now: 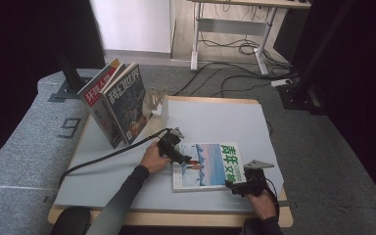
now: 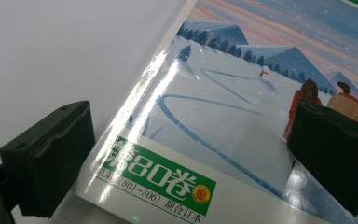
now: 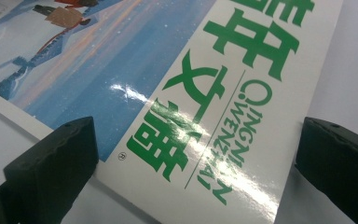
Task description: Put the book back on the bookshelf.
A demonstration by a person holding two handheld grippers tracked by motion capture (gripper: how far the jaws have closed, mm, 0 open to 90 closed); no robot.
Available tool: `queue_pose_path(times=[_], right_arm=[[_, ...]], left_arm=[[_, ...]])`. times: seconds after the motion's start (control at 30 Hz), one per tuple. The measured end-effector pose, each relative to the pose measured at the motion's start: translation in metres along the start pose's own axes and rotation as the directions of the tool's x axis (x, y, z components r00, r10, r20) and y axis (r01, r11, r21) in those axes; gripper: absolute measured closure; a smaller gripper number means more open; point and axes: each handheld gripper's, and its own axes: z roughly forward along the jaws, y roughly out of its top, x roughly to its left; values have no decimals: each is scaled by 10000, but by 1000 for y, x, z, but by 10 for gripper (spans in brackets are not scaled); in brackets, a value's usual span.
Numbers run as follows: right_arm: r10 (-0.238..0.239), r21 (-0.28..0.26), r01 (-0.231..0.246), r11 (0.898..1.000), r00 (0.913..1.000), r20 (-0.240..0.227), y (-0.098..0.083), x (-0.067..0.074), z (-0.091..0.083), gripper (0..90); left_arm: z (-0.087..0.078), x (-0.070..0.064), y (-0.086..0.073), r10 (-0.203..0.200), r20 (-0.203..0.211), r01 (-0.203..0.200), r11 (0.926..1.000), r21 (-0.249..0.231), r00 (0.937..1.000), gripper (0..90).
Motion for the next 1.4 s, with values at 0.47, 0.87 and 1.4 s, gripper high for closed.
queue_pose_path(times=[0.47, 0.87, 1.4], right_arm=[[119, -17, -119, 9999, 9998, 180, 4, 2, 5, 0], [-7, -10, 7, 10000, 9993, 364, 11, 8, 11, 0], [-164, 3, 164, 9999, 9997, 187, 21, 17, 24, 0]], left_arm=[[-7, -5, -6, 28, 14, -28, 9996, 267, 10000, 8], [-21, -15, -22, 8, -17, -7, 9994, 337, 10000, 8], [-42, -30, -47, -91, -115, 96, 9992, 390, 9999, 8]])
